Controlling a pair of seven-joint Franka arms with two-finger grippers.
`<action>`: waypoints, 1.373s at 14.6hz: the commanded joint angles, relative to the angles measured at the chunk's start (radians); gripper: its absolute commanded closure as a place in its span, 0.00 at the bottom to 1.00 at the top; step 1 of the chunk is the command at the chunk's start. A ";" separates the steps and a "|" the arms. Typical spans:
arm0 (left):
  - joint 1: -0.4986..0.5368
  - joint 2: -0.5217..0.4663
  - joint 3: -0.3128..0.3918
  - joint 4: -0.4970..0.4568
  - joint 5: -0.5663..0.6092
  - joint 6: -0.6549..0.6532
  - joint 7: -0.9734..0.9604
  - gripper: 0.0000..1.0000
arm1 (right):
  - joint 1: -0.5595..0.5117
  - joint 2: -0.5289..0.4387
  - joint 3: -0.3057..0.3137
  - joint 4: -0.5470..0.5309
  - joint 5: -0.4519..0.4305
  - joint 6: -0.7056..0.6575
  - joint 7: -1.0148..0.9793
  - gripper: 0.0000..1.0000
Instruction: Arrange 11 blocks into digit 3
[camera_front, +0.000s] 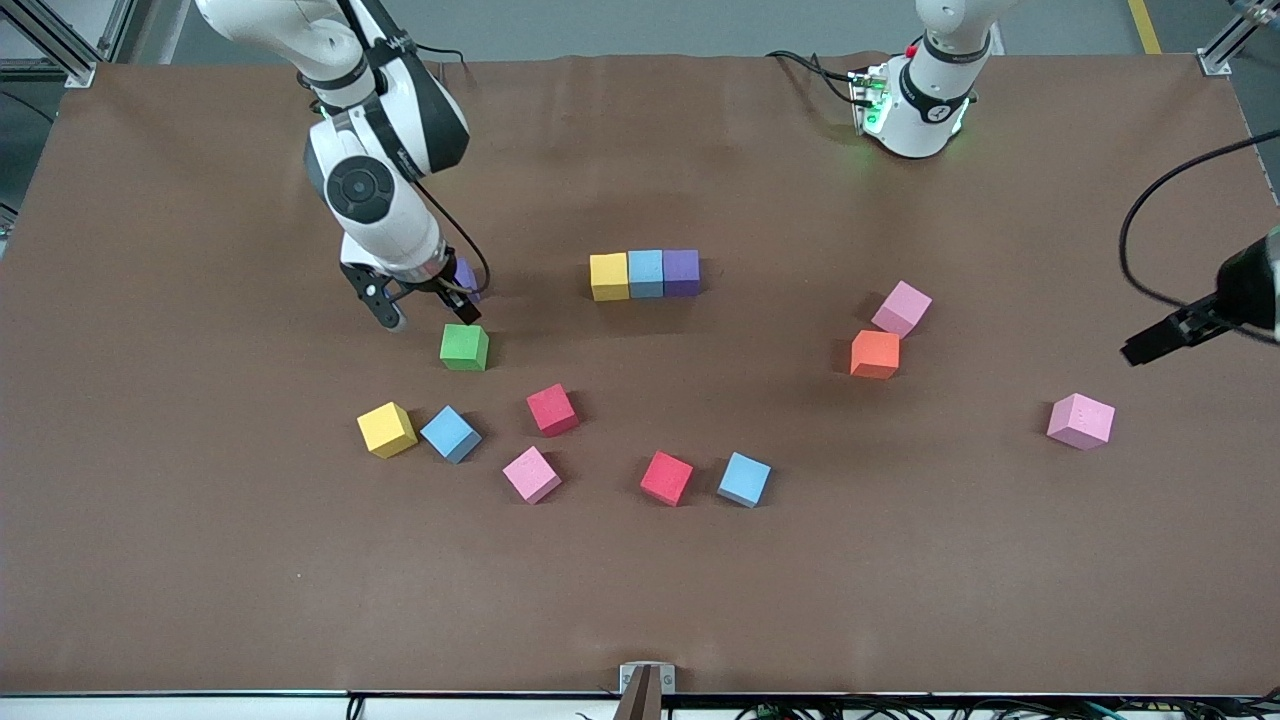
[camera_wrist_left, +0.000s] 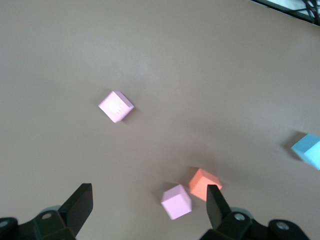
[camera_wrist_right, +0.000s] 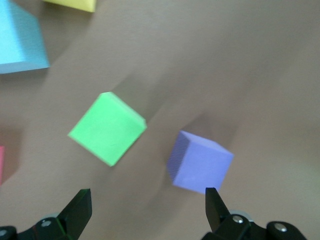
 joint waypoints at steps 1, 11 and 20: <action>-0.165 -0.125 0.206 -0.036 -0.097 -0.064 0.076 0.00 | -0.045 -0.082 0.015 -0.181 -0.011 0.130 0.002 0.00; -0.465 -0.266 0.528 -0.143 -0.166 -0.146 0.142 0.00 | -0.051 -0.028 0.016 -0.332 -0.008 0.395 0.141 0.00; -0.501 -0.300 0.520 -0.223 -0.231 -0.083 0.233 0.00 | -0.010 0.056 0.019 -0.329 -0.005 0.463 0.227 0.16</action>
